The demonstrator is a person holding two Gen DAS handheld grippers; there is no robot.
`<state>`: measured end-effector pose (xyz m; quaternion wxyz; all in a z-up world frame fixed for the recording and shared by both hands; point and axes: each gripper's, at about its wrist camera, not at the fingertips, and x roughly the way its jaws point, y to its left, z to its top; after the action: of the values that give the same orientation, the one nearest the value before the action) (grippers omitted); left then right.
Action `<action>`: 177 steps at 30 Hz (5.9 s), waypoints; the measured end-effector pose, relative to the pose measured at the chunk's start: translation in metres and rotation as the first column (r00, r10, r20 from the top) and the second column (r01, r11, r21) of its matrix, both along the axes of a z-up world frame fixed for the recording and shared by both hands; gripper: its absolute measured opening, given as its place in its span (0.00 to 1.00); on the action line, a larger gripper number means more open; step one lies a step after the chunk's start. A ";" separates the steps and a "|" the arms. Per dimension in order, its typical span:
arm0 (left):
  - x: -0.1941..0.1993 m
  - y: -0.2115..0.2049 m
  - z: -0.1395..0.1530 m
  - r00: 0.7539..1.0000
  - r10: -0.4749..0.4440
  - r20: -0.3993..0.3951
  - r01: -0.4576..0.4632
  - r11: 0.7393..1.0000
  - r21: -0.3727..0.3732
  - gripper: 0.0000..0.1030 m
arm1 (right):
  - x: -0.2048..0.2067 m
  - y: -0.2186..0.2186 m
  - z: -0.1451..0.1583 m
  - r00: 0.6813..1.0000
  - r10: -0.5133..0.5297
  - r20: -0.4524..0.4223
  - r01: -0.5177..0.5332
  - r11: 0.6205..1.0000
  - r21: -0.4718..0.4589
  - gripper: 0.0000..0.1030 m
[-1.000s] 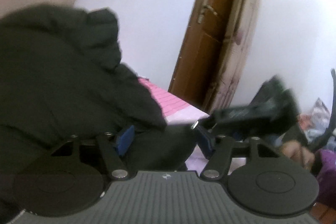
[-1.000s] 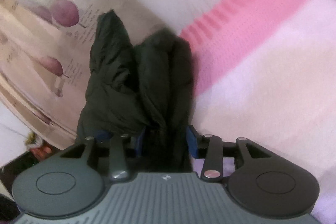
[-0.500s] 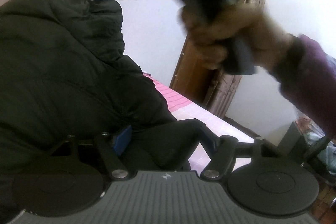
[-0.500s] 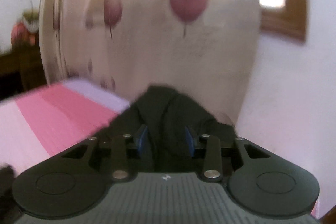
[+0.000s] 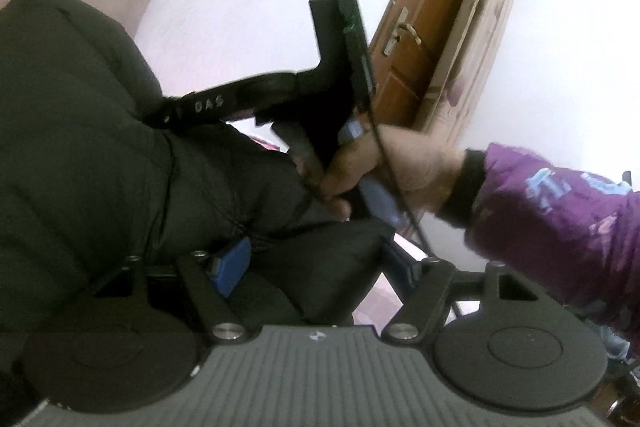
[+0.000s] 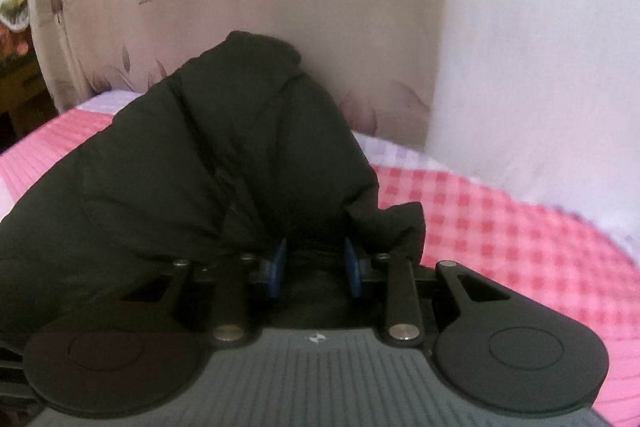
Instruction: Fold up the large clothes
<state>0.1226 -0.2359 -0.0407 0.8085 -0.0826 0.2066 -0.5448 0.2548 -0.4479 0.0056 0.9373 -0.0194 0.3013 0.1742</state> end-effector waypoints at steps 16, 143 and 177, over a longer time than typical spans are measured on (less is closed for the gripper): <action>0.012 -0.025 0.003 0.998 0.013 -0.057 -0.009 0.998 0.068 0.70 | -0.001 -0.010 -0.044 0.995 0.016 0.103 -0.021 0.999 0.049 0.27; -0.021 -0.045 0.006 0.991 0.025 0.130 -0.049 0.982 0.183 0.99 | -0.205 -0.051 -0.036 0.944 -0.305 -0.127 0.327 0.915 0.237 0.73; -0.016 0.102 0.040 0.933 0.330 0.145 -0.340 0.939 0.053 0.99 | -0.227 -0.052 -0.033 0.919 -0.392 -0.043 0.391 0.892 0.226 0.76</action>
<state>0.1062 -0.1344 -0.0005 0.9041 -0.0486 0.1560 -0.3948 0.0274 -0.4996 -0.0272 0.9495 0.1502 0.2749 0.0157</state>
